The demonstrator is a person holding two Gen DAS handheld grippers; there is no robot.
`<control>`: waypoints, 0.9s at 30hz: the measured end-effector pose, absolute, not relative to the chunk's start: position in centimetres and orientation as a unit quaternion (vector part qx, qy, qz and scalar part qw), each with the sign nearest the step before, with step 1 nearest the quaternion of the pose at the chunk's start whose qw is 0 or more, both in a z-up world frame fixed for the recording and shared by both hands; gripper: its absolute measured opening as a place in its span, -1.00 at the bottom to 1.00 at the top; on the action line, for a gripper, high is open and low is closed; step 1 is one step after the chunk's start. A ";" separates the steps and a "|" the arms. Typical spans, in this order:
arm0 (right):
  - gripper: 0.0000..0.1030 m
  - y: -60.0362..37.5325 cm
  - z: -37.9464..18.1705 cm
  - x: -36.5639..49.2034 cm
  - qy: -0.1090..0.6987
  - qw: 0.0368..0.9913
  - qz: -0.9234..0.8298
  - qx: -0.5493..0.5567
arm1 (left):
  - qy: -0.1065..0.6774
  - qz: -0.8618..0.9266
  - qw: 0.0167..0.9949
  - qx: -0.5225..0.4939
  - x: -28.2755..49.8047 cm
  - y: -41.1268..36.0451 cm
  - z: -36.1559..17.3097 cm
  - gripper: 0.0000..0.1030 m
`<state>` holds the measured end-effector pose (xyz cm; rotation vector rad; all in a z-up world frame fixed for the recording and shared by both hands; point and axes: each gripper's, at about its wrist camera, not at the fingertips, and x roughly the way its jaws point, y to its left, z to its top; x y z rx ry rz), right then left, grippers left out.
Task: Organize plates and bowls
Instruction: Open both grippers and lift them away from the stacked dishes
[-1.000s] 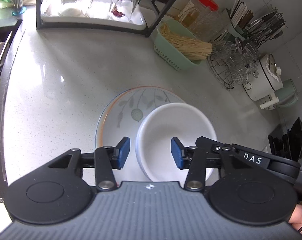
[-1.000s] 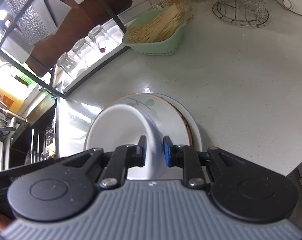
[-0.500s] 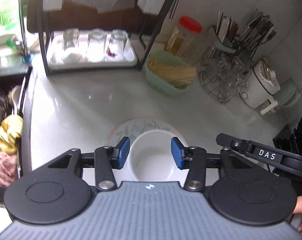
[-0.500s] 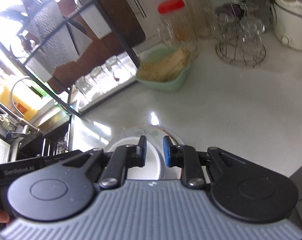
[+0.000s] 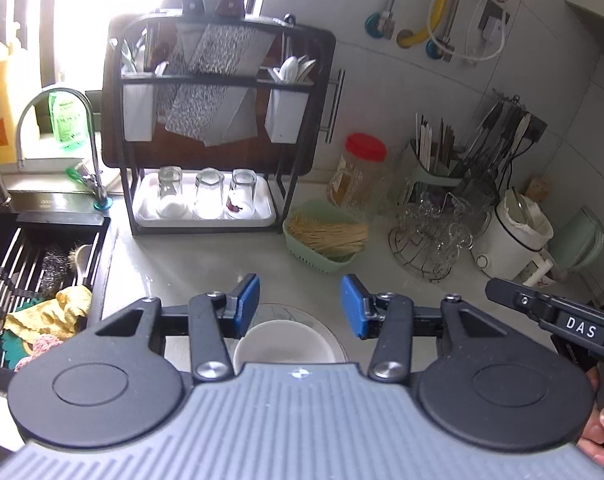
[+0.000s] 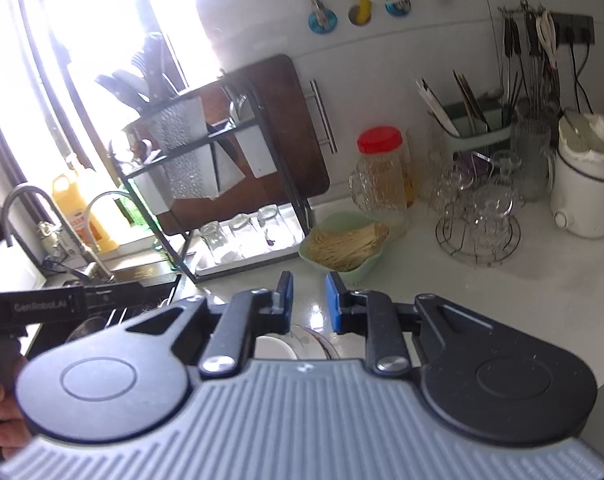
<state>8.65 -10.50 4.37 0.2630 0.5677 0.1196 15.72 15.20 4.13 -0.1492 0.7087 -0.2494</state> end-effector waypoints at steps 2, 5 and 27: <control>-0.57 -11.3 4.8 7.2 0.271 0.952 0.070 0.122 | 0.337 -0.114 0.932 -0.072 13.6 13.9 4.7 0.04; -0.57 -12.5 5.0 5.5 0.268 0.953 0.090 0.112 | 0.330 -0.097 0.936 -0.070 10.4 12.1 4.9 0.04; -0.57 -16.0 1.9 -5.7 0.298 0.935 0.173 0.089 | 0.352 -0.009 0.930 -0.103 -8.3 5.9 1.0 0.05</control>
